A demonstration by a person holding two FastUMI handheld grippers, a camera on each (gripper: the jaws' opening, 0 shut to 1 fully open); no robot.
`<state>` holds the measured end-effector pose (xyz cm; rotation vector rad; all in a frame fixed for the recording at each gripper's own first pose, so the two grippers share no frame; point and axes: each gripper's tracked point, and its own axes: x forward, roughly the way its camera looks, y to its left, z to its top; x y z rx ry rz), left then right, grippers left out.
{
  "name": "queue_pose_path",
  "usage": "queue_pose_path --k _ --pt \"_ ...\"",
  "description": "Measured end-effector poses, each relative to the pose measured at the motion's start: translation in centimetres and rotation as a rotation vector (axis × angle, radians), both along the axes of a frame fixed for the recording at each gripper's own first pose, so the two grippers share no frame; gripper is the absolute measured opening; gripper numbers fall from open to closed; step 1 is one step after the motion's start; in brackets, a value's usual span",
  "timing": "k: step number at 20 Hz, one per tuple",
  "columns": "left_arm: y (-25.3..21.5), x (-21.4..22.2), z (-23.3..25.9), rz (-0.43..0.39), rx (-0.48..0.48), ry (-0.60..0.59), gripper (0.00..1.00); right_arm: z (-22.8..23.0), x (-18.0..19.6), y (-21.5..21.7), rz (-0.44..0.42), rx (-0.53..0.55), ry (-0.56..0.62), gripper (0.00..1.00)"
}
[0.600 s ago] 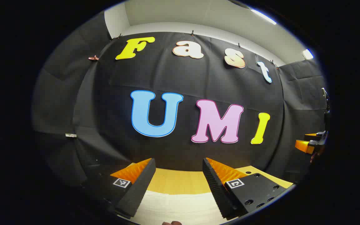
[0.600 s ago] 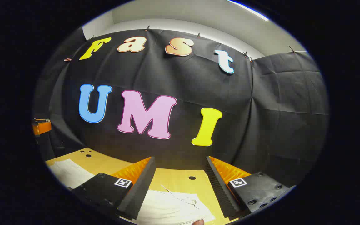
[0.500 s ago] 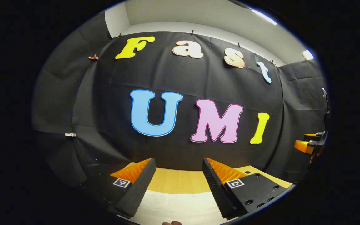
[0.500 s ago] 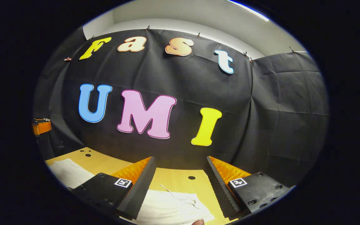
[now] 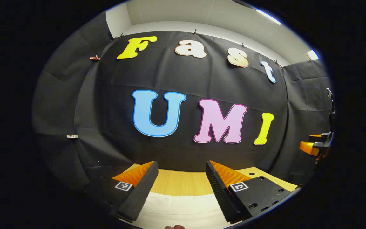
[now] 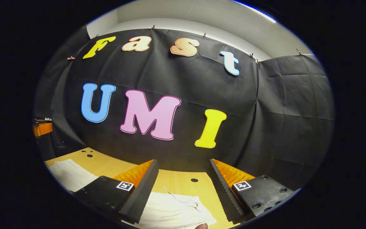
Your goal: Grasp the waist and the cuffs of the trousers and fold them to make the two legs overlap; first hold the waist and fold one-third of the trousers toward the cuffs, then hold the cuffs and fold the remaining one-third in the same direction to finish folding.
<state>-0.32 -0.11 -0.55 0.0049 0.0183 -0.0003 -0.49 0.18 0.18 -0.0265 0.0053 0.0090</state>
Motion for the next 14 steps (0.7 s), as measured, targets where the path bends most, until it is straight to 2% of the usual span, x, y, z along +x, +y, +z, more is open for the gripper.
queue_pose_path --k 4,6,11,14 --pt "0.0 -0.2 -0.2 0.006 0.000 0.012 0.95 -0.3 -0.1 0.2 0.007 -0.026 0.005 0.97" --pt "0.0 -0.3 -0.1 -0.020 0.029 0.018 0.95 -0.6 -0.1 0.1 0.010 -0.027 0.012 0.97" --pt "1.6 -0.3 -1.3 -0.058 0.207 0.092 0.95 -1.3 -0.3 -0.2 0.005 -0.047 0.030 0.97" --pt "4.6 -3.0 -4.3 -0.102 0.331 0.151 0.95 -2.2 -0.7 -0.6 0.002 -0.070 0.047 0.97"
